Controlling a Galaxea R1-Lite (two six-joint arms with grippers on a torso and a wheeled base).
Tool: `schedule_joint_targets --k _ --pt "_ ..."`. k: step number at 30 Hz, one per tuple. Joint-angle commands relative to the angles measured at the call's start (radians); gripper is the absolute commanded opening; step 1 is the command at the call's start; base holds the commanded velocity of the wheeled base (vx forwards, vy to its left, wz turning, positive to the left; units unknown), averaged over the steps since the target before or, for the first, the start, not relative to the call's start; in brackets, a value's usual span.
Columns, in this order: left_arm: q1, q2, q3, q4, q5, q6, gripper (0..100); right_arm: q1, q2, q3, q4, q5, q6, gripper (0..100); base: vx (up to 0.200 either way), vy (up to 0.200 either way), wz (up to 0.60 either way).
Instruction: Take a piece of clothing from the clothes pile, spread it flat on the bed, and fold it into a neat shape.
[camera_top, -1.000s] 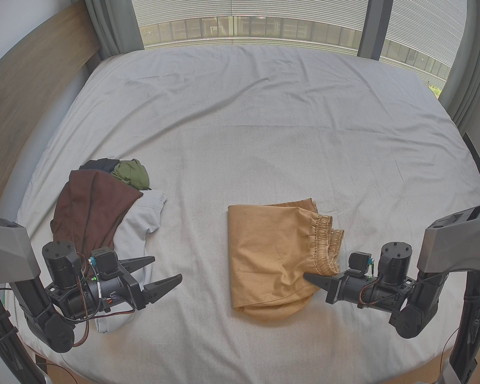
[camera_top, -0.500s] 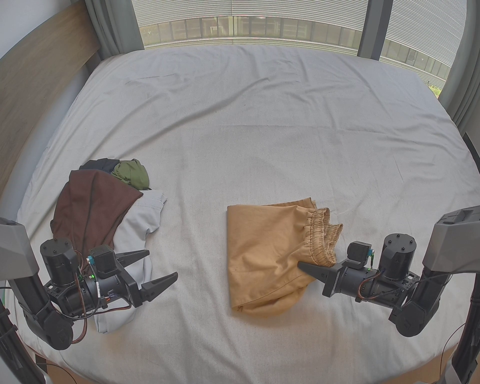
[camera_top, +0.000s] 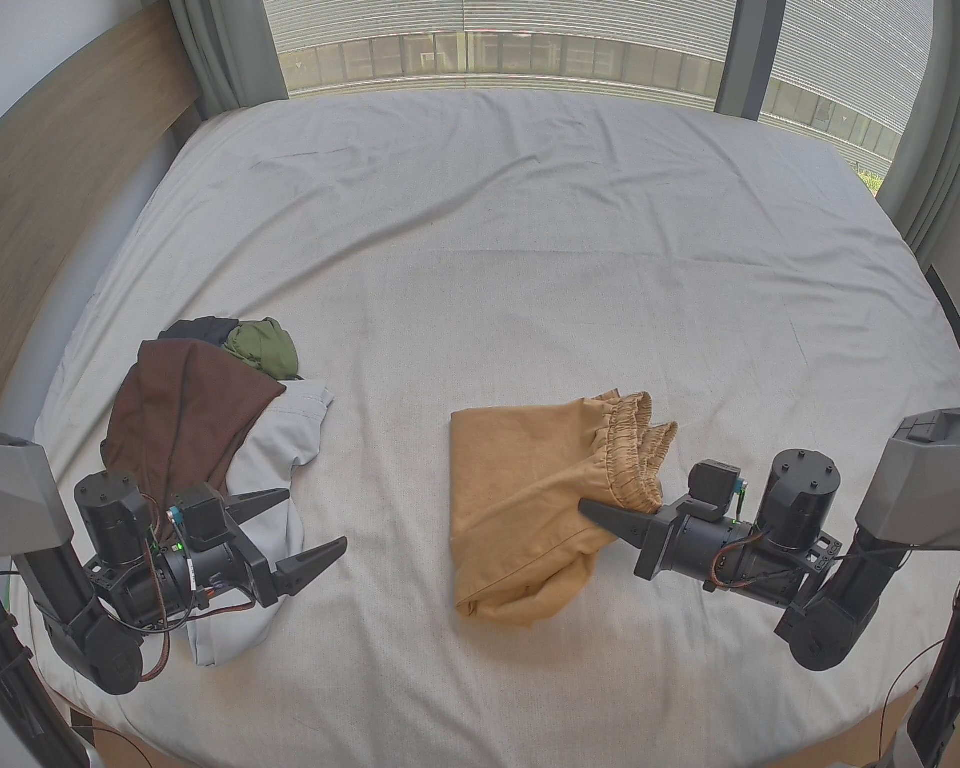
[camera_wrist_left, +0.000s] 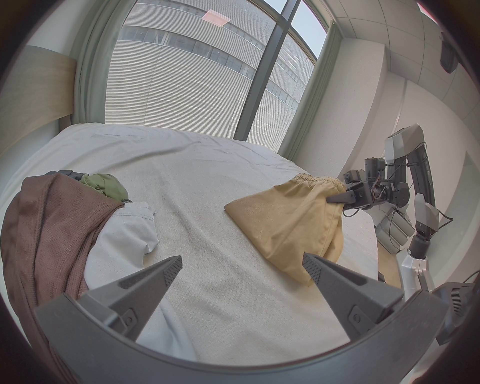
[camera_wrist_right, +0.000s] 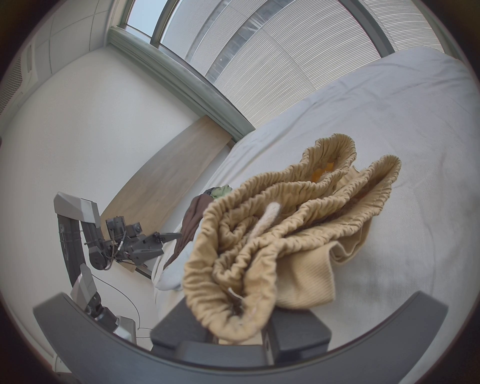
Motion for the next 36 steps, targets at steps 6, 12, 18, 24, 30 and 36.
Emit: schedule_joint_targets --k 6,12,18,24,30,36 --pt "0.001 -0.003 0.003 -0.001 0.001 0.005 100 0.008 -0.068 -0.047 0.001 -0.001 0.007 0 0.000 0.000 0.00" --pt "0.001 -0.003 0.006 -0.001 0.001 0.005 100 0.010 -0.068 -0.105 0.003 -0.001 0.036 0 0.000 0.000 0.00" --pt "0.001 -0.003 0.011 -0.001 0.001 0.003 100 0.013 -0.067 -0.146 0.009 -0.001 0.047 0 0.000 0.000 0.00" --pt "-0.001 -0.003 0.014 -0.001 0.001 0.003 100 0.008 -0.070 -0.217 0.019 -0.002 0.053 0 0.000 0.000 0.00" --pt "-0.002 -0.003 0.016 -0.001 0.001 0.003 100 0.002 -0.094 -0.294 0.079 0.001 0.108 0 0.000 0.000 0.00" --pt "-0.004 -0.003 0.019 -0.001 0.001 0.003 100 0.001 -0.100 -0.422 0.182 0.001 0.145 0 0.000 0.000 0.00"
